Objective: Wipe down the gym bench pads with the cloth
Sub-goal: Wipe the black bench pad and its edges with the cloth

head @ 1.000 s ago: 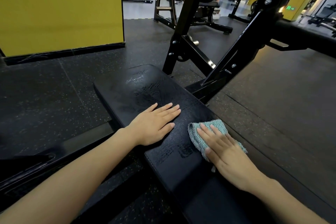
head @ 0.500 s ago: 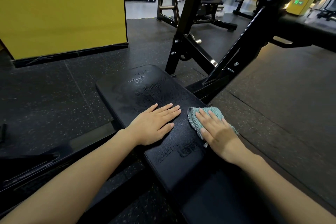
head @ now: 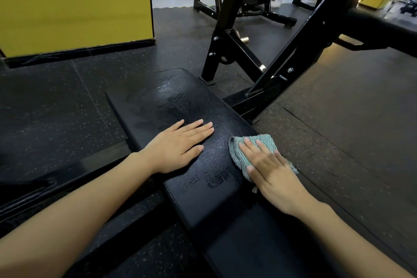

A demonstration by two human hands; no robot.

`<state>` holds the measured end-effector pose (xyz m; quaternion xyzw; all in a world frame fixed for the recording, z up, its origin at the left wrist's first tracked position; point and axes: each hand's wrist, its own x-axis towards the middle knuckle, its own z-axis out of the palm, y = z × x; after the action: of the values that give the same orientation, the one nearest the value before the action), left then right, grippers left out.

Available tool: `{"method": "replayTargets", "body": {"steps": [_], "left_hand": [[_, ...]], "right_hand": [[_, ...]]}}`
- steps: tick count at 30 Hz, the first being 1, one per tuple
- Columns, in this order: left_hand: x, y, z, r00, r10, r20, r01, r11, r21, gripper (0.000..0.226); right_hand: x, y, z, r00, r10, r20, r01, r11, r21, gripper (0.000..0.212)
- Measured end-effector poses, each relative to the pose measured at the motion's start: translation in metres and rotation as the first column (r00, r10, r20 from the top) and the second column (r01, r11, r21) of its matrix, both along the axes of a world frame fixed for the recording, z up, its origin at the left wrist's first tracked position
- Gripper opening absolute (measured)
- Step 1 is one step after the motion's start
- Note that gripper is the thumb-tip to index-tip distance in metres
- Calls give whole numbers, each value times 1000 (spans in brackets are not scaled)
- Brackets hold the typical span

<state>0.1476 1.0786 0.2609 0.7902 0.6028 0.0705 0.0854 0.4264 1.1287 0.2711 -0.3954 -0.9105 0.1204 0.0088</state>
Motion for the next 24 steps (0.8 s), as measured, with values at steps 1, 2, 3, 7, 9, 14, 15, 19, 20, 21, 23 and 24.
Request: {"method": "replayTargets", "body": {"steps": [1, 2, 3, 7, 9, 14, 15, 19, 20, 21, 23, 24], "left_hand": [[1, -1, 0, 1000, 3, 2, -3, 1000, -2, 73], [1, -2, 0, 1000, 7, 5, -7, 1000, -5, 72], [1, -3, 0, 1000, 11, 9, -11, 1000, -7, 71], [1, -5, -1, 1000, 15, 26, -15, 1000, -8, 69], [2, -6, -1, 1000, 18, 25, -18, 1000, -6, 69], [3, -7, 0, 999, 29, 26, -29, 1000, -4, 69], [3, -8, 0, 999, 32, 30, -32, 999, -4, 69], [6, -10, 2, 998, 60, 27, -59, 998, -8, 70], [7, -11, 2, 997, 69, 26, -69, 998, -8, 70], [8, -12, 3, 997, 76, 29, -76, 997, -12, 70], [9, -14, 4, 996, 83, 33, -82, 996, -18, 70], [9, -14, 5, 996, 83, 29, -83, 996, -18, 69]], "right_hand": [[-5, 6, 1, 1000, 1, 6, -1, 1000, 10, 66], [-10, 13, 1, 1000, 7, 12, -7, 1000, 12, 71], [-14, 19, 2, 1000, 12, 13, -12, 1000, 3, 73], [-22, 28, 5, 999, -2, 36, 3, 1000, -13, 70], [-18, 20, 3, 999, 11, 42, -12, 1000, 23, 76], [4, -19, 2, 999, 22, -26, -23, 999, -25, 63], [10, -29, 1, 999, 32, -6, -32, 999, -20, 62], [24, -59, -1, 998, 38, -50, -38, 999, 9, 55], [25, -59, -1, 998, 36, -52, -36, 999, 4, 55], [25, -57, -1, 998, 39, -46, -39, 999, 6, 54], [21, -49, 1, 999, 42, -21, -42, 999, 13, 55], [18, -43, 3, 999, 38, -12, -37, 999, 7, 56]]}}
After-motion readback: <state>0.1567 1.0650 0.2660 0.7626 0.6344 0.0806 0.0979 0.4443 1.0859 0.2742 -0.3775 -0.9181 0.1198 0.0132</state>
